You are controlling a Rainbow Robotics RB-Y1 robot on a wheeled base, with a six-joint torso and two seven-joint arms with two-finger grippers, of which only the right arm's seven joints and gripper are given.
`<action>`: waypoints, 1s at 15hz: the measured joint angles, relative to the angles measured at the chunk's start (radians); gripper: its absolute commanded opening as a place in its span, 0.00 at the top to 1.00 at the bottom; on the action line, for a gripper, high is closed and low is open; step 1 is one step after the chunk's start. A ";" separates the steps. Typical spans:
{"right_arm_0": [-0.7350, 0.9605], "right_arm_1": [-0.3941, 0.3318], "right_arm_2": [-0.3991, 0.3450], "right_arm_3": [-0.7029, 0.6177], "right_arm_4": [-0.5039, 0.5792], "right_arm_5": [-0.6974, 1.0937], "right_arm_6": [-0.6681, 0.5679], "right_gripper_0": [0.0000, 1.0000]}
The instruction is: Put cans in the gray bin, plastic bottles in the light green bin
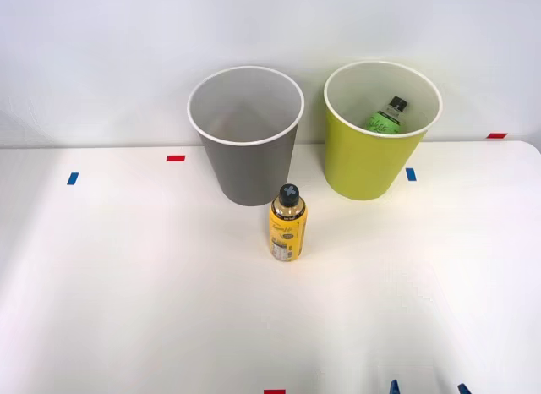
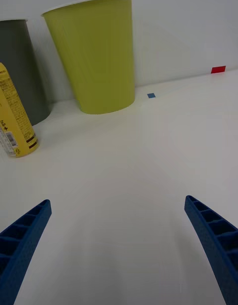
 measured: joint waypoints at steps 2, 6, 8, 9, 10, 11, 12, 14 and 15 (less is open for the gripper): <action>0.000 0.000 0.000 0.000 0.000 0.000 0.000 0.07; 0.000 0.000 0.000 0.000 0.000 0.000 0.000 0.07; 0.000 0.000 0.000 0.000 0.000 0.000 0.000 0.08; 0.000 0.000 0.000 0.000 0.000 0.000 0.000 0.08; 0.000 0.000 0.000 0.000 0.000 0.000 0.000 0.08; 0.000 0.000 0.000 0.000 0.000 0.000 0.000 0.08; 0.000 0.000 0.000 0.000 0.000 0.000 0.000 0.07; 0.000 0.000 0.000 0.000 0.000 0.000 0.000 0.08; 0.000 0.000 0.000 0.000 0.000 0.000 0.000 0.08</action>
